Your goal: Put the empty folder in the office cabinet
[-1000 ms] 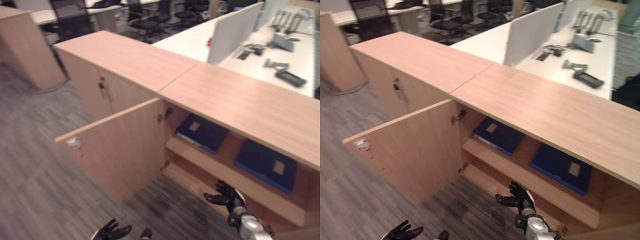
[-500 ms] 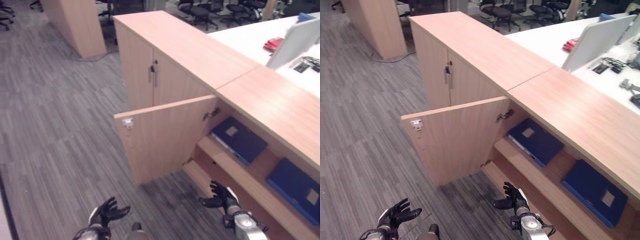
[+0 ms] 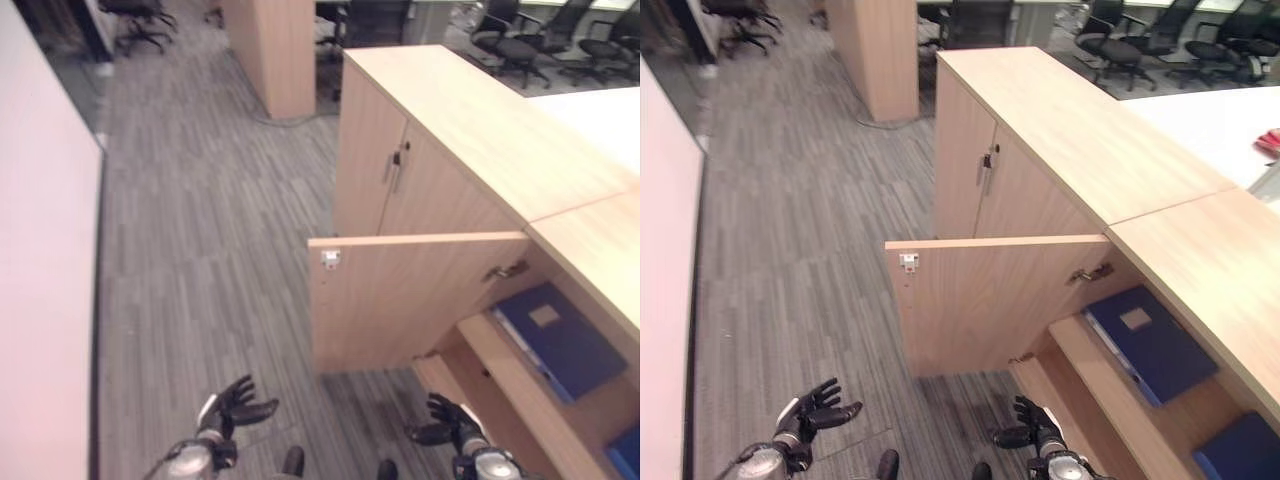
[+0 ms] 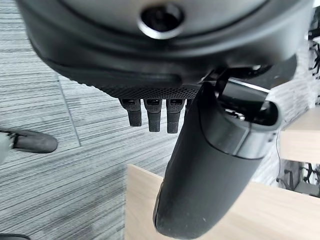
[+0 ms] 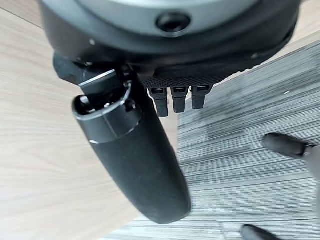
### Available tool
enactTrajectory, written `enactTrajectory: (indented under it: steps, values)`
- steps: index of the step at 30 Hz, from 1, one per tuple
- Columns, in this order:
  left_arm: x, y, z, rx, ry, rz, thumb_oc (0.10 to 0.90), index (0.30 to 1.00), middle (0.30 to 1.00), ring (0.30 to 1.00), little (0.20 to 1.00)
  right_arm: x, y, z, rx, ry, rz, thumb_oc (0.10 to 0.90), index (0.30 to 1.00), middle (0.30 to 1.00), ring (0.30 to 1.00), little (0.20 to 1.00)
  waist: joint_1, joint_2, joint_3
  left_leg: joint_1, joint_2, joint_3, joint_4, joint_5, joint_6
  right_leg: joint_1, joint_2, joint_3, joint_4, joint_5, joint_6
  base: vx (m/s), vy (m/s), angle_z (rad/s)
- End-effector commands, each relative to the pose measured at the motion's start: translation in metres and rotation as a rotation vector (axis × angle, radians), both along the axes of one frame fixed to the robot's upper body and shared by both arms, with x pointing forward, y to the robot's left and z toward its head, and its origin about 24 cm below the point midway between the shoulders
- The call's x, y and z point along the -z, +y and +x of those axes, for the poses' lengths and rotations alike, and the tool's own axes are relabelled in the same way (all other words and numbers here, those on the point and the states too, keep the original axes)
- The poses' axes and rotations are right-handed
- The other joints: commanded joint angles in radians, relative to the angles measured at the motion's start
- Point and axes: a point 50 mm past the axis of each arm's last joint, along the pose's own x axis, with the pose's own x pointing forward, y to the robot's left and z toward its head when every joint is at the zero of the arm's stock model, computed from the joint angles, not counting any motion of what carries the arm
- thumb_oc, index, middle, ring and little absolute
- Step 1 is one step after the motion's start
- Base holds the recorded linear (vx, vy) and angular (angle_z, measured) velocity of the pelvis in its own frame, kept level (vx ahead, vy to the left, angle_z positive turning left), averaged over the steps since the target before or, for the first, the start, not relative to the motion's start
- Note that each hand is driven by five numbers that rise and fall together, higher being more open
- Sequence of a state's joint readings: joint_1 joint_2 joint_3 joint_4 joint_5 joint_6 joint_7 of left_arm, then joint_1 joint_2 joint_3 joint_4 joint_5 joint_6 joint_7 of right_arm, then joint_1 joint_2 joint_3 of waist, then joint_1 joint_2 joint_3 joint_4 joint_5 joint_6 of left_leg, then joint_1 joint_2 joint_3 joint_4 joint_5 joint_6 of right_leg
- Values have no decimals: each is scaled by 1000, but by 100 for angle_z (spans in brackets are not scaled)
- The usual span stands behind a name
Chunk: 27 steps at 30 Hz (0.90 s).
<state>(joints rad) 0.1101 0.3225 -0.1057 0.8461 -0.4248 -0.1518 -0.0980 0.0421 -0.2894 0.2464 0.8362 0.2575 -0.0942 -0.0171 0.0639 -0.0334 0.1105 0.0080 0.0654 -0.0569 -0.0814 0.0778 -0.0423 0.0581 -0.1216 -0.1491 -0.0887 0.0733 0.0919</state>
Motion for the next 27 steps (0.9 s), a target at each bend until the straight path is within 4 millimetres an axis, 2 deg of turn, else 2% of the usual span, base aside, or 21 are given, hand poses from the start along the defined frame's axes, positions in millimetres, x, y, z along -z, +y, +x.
enactTrajectory:
  steps: [1,10,15,23,27]
  values:
    - [-30,-3,48,79,-218,23,800,900,900,900,900,-17,-25,14,12,-106,-53,800,900,900,900,900,9,-7,-62,35,-16,46,21,-101,-14,44,-51,-24,48,-79,94,51,-29,4]
    - [-31,-7,44,81,-228,14,800,900,900,900,900,-10,-26,-1,34,-56,-54,800,900,900,900,900,-1,13,-74,71,-8,55,-1,-105,-24,66,-53,-32,7,-68,97,23,-20,2]
    - [-35,-11,48,93,-260,11,800,900,900,900,900,-8,-28,-7,38,-42,-57,800,900,900,900,900,-16,21,-77,90,-3,61,-5,-111,-28,73,-51,-20,5,-72,94,20,-29,-5]
    - [-61,-3,81,100,-377,62,800,900,900,900,900,-8,-28,-7,13,-37,-62,800,900,900,900,900,-51,35,-85,112,9,95,-6,-113,-34,70,-46,-1,8,-74,92,6,-17,-11]
    - [-94,14,116,96,-489,133,800,900,900,900,900,-10,-27,-4,-19,-42,-64,800,900,900,900,900,-86,42,-95,124,19,127,-6,-111,-39,61,-42,27,11,-68,93,7,-7,-26]
